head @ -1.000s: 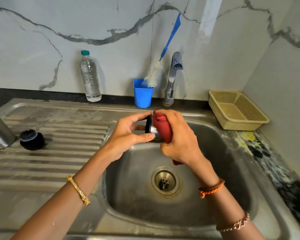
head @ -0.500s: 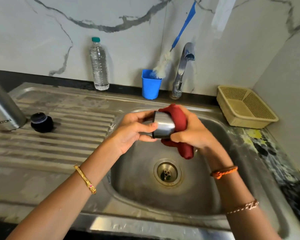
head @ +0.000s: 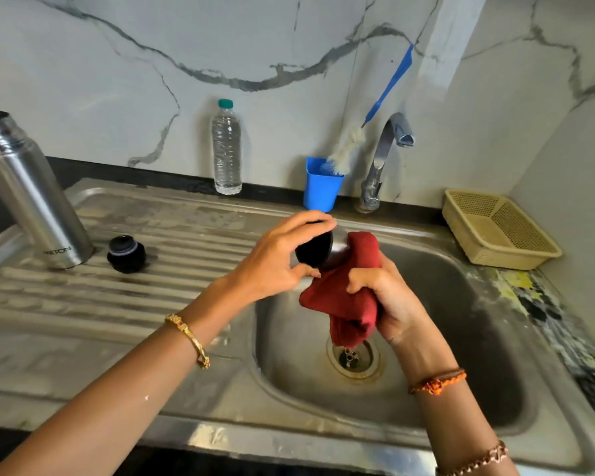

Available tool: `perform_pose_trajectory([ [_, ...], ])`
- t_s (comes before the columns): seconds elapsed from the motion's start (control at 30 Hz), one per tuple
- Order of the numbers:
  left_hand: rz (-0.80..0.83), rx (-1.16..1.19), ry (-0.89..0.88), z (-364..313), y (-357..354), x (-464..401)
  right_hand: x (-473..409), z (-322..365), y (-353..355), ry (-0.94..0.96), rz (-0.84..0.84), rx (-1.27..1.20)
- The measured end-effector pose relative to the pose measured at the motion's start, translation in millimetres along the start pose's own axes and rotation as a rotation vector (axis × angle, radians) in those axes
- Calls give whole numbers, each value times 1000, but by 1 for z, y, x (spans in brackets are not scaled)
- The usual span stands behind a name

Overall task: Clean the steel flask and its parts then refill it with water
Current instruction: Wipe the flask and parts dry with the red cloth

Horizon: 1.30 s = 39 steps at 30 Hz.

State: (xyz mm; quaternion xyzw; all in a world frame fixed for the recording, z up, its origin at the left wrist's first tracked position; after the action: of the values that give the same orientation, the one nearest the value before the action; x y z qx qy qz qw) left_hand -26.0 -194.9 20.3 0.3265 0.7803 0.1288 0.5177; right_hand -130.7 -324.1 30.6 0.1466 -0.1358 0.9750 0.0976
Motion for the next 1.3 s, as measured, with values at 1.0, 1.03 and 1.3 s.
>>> perform_pose_trajectory([
  [1.0,138,-238,656,49,107,77,-47,-52,-96,-352,148,-205],
  [1.03,222,-324,678,56,111,81,-49,-53,-98,-361,146,-249],
  [1.3,384,-551,769,92,131,82,-57,-53,-91,-318,7,-449],
])
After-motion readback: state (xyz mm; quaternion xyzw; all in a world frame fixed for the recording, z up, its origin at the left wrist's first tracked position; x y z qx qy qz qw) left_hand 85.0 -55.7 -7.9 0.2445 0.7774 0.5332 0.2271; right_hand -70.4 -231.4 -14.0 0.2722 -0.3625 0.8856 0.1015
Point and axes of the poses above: each hand's wrist, its own x-axis away from the middle knuckle, its own y-axis out of the back of the hand, z = x × y, the point moved 1 cm from there along -x, towards the middle knuckle, and after that the axes turned 14 degrees about -y, right-handed, at the moved point
